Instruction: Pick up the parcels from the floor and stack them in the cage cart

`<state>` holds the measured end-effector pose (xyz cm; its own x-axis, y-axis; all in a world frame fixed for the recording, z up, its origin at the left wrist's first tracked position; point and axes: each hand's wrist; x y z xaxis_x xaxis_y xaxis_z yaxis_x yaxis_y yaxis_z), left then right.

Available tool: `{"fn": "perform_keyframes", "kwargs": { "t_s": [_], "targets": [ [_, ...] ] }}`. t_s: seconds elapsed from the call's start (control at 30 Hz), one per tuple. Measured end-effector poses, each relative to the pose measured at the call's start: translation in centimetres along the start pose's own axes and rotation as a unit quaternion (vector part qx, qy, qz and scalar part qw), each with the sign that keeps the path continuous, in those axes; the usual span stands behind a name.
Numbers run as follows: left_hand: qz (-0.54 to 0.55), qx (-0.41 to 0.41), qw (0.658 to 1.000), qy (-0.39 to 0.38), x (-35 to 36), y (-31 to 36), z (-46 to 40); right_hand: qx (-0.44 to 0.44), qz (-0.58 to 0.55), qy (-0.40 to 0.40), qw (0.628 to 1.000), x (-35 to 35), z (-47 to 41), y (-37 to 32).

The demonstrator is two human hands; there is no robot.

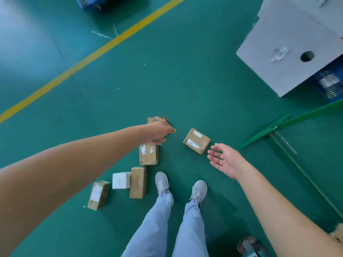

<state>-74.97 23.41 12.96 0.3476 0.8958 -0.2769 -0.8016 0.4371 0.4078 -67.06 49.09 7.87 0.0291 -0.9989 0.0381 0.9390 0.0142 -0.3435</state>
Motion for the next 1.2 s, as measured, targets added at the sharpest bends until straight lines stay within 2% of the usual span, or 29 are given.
{"fn": "perform_keyframes", "kwargs": {
  "t_s": [0.13,0.37,0.7,0.93,1.2],
  "targets": [
    [-0.033,-0.029,0.999,-0.019,1.6,-2.8,-10.0,0.04,0.015,0.01,0.999,-0.3,-8.8,1.8],
    [0.003,-0.093,0.995,-0.02,5.3,-8.9,-25.2,0.077,0.06,0.022,0.995,1.3,-23.3,5.5],
    [0.01,-0.059,0.997,-0.048,12.7,-13.4,-46.0,0.078,0.174,0.089,0.978,2.0,-44.6,9.5],
    [-0.003,-0.078,0.996,-0.038,16.6,-18.0,-55.1,0.074,0.152,0.132,0.977,1.2,-53.8,11.8],
    [-0.015,-0.08,0.996,-0.044,19.5,-19.2,-60.6,0.08,0.096,0.101,0.987,1.2,-59.2,14.3]
  ]
}}
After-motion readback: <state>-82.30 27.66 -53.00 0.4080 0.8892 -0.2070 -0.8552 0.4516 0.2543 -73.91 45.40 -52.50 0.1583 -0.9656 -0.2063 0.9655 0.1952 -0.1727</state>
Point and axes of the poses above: each hand's wrist, its own z-axis away from the middle knuckle, its own x-axis out of the palm, y = z × x, and after that the axes turned 15 degrees about z, right-handed
